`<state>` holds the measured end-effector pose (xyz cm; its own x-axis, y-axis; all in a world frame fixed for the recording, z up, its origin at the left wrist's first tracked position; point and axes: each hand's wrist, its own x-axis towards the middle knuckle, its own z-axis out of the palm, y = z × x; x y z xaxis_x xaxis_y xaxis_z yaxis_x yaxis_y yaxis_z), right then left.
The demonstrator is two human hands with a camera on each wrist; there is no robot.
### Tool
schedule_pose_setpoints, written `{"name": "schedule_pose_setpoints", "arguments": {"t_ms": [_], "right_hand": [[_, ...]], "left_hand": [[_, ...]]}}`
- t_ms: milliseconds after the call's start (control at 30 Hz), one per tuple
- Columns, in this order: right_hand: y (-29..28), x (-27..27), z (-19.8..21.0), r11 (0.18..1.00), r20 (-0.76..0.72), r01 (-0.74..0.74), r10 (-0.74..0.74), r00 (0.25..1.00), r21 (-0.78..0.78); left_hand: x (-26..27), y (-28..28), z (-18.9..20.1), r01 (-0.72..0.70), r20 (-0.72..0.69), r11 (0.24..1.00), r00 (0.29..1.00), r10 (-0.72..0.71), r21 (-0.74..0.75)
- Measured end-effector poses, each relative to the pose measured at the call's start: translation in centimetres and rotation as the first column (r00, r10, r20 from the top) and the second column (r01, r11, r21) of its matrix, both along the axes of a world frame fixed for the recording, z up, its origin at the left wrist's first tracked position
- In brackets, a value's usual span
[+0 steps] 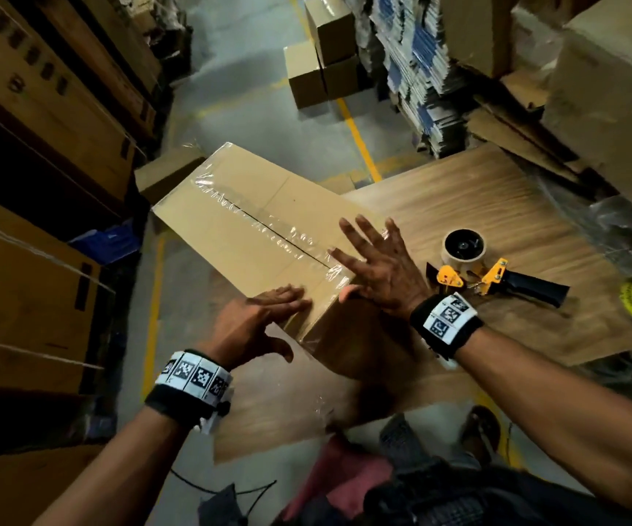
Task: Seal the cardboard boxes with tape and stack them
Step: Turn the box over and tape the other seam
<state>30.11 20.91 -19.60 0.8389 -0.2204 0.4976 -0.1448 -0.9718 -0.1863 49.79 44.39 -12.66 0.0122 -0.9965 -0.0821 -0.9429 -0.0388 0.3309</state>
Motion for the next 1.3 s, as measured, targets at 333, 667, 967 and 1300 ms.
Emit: {"name": "schedule_pose_setpoints", "arguments": {"t_ms": [333, 667, 967, 1300], "right_hand": [[0.8, -1.2, -0.5, 0.998, -0.14, 0.061, -0.061, 0.988, -0.001], [5.7, 0.7, -1.5, 0.995, -0.054, -0.047, 0.042, 0.998, -0.089], [6.2, 0.0, 0.0, 0.998, -0.072, -0.058, 0.056, 0.996, -0.021], [6.3, -0.2, 0.2, 0.997, -0.049, -0.074, 0.073, 0.996, -0.025]], "left_hand": [[-0.5, 0.7, -2.4, -0.024, 0.047, 0.976, 0.998, 0.035, -0.218], [-1.3, 1.2, -3.0, 0.007, 0.05, 0.954, 0.999, 0.009, -0.299], [-3.1, 1.7, -5.7, -0.1, 0.042, 0.879, 0.99, 0.135, -0.467], [-4.6, 1.3, -6.6, -0.192, 0.02, 0.78, 0.967, 0.253, -0.595]]}}
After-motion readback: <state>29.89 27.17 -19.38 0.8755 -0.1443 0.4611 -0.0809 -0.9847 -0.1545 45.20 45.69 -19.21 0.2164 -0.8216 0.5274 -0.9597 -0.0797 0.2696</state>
